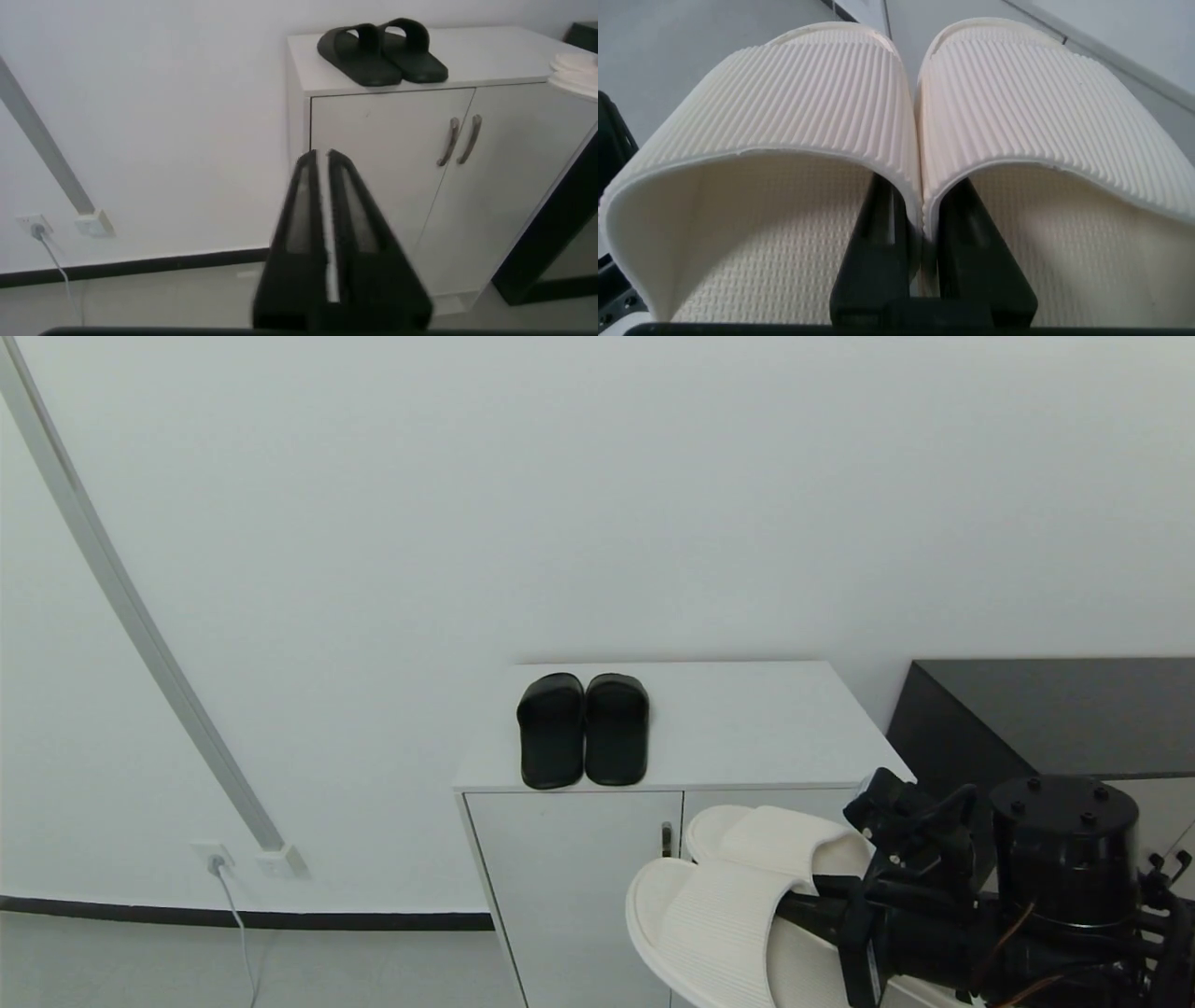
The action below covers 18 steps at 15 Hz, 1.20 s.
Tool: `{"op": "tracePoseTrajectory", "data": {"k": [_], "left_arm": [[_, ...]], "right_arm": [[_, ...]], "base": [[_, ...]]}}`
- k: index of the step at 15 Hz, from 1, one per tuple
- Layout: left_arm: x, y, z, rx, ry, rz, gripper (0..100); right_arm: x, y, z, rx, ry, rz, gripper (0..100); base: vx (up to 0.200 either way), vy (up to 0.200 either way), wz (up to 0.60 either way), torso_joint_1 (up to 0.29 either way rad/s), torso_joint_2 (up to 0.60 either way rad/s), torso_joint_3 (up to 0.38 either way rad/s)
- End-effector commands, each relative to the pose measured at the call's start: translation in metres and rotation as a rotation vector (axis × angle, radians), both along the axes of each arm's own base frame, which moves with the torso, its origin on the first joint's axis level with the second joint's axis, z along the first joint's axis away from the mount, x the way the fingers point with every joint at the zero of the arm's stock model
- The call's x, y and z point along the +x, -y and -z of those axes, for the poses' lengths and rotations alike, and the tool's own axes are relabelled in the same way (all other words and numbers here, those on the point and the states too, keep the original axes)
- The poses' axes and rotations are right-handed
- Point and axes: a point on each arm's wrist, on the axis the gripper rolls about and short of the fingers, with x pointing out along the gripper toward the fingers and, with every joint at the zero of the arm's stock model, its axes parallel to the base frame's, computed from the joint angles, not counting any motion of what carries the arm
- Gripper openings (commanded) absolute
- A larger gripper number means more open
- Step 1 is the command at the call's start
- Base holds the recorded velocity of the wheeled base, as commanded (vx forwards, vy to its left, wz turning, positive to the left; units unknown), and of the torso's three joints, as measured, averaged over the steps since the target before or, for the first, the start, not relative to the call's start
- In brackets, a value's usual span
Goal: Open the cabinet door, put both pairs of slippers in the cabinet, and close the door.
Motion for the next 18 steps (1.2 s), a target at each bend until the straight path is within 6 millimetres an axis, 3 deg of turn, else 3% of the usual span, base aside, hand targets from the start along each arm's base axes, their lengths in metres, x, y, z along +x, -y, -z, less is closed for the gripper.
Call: {"op": "tracePoseTrajectory", "data": {"k": [1, 9, 18], "left_arm": [[0.0000, 0.0000, -0.0004, -0.013, -0.001, 0.001, 100], [0.0001, 0.0000, -0.0002, -0.012, 0.000, -0.004, 100], [0.0001, -0.0001, -0.0002, -0.009, 0.000, -0.005, 100]], "right_arm": [[-0.0009, 0.0008, 0.0017, -0.004, -0.004, 0.000, 0], [-0.0012, 0.0010, 0.0046, -0.012, -0.014, 0.000, 0], [-0.0050, 0.0004, 0.0076, -0.023, -0.020, -0.018, 0]], "base": [[0.000, 0.000, 0.00, -0.149, 0.34, 0.193], [0.000, 0.000, 0.00, -0.167, 0.38, 0.212], [0.000, 0.000, 0.00, -0.218, 0.54, 0.312]]}}
